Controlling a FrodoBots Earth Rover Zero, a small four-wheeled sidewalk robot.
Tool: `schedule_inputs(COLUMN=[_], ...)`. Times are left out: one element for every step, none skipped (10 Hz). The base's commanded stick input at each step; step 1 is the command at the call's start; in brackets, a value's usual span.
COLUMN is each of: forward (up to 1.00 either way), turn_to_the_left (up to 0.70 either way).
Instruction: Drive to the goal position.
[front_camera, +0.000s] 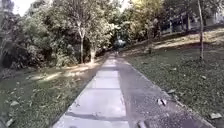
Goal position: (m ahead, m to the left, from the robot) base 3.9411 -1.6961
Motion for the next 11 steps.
schedule_inputs(forward=[0.50,0.50,0.50,0.50,0.50,0.50,0.50,0.50,0.50,0.50,0.50], turn_to_the_left=[0.00,0.00,0.00,0.00,0.00,0.00,0.00,0.00,0.00,0.00,0.00])
